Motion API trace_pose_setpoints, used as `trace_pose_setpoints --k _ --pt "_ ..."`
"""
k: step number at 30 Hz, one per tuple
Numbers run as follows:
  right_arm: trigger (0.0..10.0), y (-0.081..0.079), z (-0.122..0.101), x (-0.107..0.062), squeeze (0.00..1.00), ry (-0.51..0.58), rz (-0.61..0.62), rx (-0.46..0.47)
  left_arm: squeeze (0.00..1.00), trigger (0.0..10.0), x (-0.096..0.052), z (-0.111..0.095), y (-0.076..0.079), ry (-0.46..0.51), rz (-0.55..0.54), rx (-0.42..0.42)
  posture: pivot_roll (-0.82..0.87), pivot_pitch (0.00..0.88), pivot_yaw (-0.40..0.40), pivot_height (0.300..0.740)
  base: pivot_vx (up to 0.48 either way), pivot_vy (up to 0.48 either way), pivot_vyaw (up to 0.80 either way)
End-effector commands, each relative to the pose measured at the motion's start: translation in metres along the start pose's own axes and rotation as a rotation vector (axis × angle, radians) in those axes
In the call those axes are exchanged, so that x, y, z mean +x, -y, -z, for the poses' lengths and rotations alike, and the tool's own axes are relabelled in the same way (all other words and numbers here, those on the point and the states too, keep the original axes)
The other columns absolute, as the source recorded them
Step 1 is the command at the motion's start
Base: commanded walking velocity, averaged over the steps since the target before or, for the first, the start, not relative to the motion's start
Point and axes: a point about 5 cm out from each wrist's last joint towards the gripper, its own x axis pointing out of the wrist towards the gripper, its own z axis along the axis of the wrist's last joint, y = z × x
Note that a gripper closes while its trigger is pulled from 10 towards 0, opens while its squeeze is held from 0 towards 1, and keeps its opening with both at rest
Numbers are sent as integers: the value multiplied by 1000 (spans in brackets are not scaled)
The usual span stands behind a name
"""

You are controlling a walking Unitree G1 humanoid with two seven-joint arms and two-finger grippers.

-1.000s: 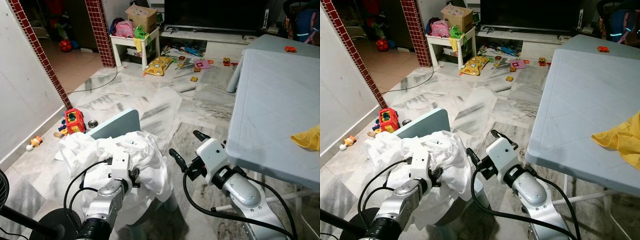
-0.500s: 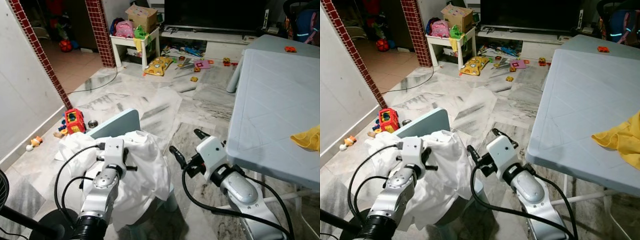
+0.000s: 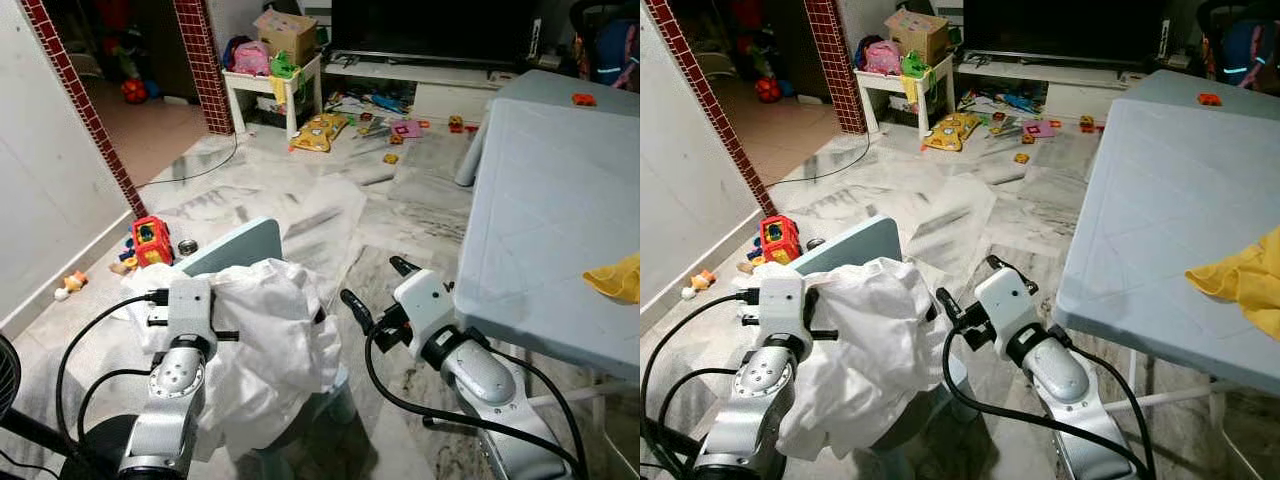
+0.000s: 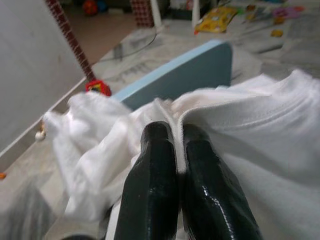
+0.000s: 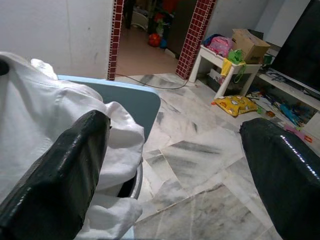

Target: Hang hanger

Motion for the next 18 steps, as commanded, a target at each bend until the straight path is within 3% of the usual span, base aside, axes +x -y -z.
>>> trace_pose_setpoints --k 1,2,4,5,9,10,14,18 --pt "10000 0 0 2 0 2 -7 4 0 0 -1 7 -10 -48 -47 -13 -279 0 42 740 0 0 0" --pt "10000 0 0 3 0 2 -13 4 0 2745 -3 18 -9 -115 -47 -45 -280 0 43 740 0 0 0" --pt "10000 -1 1 2 0 1 -16 4 0 3020 -4 26 -9 -166 -47 -75 -283 0 43 740 0 0 0" --pt "10000 0 1 2 0 0 -17 4 0 10000 -5 32 -7 -206 -44 -84 -286 0 45 740 0 0 0" --pt "10000 0 1 0 0 -2 -15 6 0 10000 -9 41 -4 -278 -36 -118 -286 0 47 740 0 0 0" --pt "10000 0 2 0 0 -3 -15 7 1000 10000 -11 45 -5 -304 -41 -148 -285 0 48 740 0 0 0" --pt "10000 -2 2 0 0 -4 -17 8 1000 10000 -14 49 -6 -338 -53 -183 -283 0 48 740 0 0 0" --pt "10000 -3 2 0 0 -3 -23 9 1000 10000 -15 45 -9 -318 -51 -109 -281 0 49 740 0 0 0"
